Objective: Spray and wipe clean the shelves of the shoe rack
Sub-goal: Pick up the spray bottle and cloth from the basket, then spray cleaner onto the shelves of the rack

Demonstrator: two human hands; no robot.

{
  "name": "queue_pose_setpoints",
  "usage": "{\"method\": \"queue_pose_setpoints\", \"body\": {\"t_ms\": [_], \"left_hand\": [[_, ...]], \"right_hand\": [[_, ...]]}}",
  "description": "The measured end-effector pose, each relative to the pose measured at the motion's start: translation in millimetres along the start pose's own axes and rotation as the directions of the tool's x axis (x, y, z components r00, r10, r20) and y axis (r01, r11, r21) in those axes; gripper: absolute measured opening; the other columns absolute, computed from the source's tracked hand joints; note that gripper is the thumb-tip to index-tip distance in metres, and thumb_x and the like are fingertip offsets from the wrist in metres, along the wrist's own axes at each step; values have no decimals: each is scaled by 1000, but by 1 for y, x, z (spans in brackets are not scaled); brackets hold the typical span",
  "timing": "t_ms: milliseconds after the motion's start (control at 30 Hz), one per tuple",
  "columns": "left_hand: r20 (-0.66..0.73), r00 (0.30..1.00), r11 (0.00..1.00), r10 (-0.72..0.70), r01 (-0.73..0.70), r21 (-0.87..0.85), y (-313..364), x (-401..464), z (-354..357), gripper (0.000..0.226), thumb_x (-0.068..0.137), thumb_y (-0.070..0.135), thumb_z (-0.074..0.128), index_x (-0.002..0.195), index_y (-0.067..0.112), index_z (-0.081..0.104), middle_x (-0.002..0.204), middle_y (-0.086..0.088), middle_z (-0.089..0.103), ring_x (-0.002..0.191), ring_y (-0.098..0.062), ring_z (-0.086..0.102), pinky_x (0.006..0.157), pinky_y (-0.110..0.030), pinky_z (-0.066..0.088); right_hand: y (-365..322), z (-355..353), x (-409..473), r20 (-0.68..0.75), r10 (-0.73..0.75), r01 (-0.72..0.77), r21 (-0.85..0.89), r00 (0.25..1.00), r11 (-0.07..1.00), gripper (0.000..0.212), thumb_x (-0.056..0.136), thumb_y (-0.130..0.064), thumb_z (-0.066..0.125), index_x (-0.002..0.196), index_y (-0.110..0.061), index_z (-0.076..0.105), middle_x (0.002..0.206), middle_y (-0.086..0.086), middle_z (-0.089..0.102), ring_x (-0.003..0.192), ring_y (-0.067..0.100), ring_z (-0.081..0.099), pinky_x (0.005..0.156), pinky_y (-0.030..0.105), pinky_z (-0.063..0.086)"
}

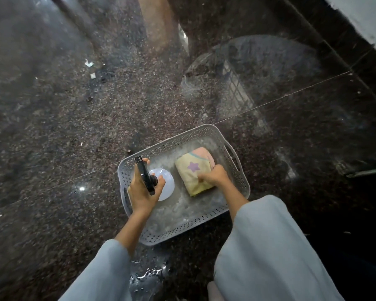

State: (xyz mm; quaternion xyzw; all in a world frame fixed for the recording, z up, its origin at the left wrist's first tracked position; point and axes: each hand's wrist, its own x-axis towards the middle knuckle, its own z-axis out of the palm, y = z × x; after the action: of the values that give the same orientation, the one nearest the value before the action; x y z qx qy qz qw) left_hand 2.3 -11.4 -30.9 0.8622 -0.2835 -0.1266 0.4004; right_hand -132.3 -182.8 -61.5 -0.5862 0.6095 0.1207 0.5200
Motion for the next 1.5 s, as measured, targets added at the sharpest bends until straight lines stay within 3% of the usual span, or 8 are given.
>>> {"method": "queue_pose_setpoints", "body": {"t_ms": [133,333,567,767,967,1133,1333,1500], "left_hand": [[9,999,999,-33,33,-10,3,-1,-1,55,76,21,75,124,21,48,66,5,61,60,-4,59,59,-17,42],[58,993,994,-99,102,-49,20,-2,-12,55,77,13,75,124,20,47,70,2,62,62,-2,59,61,-25,47],[242,970,999,-16,27,-43,63,5,-16,82,77,5,74,145,4,29,139,-21,47,125,-38,46,102,-47,38],[342,898,961,278,-257,-106,150,4,-23,74,74,14,78,138,3,41,117,-14,61,98,-34,60,80,-39,45],[377,698,787,609,-471,-398,286,4,-33,37,72,8,67,103,24,54,79,-8,65,56,-14,58,58,-37,50],[423,529,649,735,-371,-664,395,-31,-22,31,67,1,53,93,16,60,77,-8,64,55,-27,58,54,-43,49],[490,449,594,747,-119,-796,459,-81,-1,58,51,-8,39,98,9,67,103,-15,66,56,-22,51,45,-28,34],[440,451,541,777,-121,-832,484,-110,14,34,53,-6,46,85,-3,56,79,-15,58,58,-18,49,45,-24,35]], "right_hand": [[-5,2,-9,110,-11,-23,305,994,952,50,65,-7,77,111,-3,58,110,10,64,91,22,62,61,27,52],[-13,-30,-54,349,-184,-122,693,919,711,47,84,7,61,130,0,52,114,18,66,95,34,66,80,51,55],[-39,-114,-120,254,-396,13,828,882,561,31,93,3,47,120,-7,58,100,8,71,87,24,69,76,40,56],[-45,-192,-167,14,-479,185,912,878,366,57,88,4,47,141,-15,43,114,14,66,94,32,66,76,46,57],[-34,-267,-224,-349,-612,517,848,710,116,53,82,-14,68,125,-42,56,125,13,63,109,33,63,82,54,52],[-6,-324,-274,-494,-513,589,808,703,29,67,70,-55,73,124,-16,63,121,16,66,108,32,65,77,44,56],[35,-364,-315,-653,-428,651,738,625,-177,44,87,-46,48,106,-17,75,112,13,70,104,31,67,85,46,55],[76,-384,-331,-751,-377,714,648,542,-264,45,86,-31,51,131,-25,54,125,18,63,112,36,61,92,53,50]]}}
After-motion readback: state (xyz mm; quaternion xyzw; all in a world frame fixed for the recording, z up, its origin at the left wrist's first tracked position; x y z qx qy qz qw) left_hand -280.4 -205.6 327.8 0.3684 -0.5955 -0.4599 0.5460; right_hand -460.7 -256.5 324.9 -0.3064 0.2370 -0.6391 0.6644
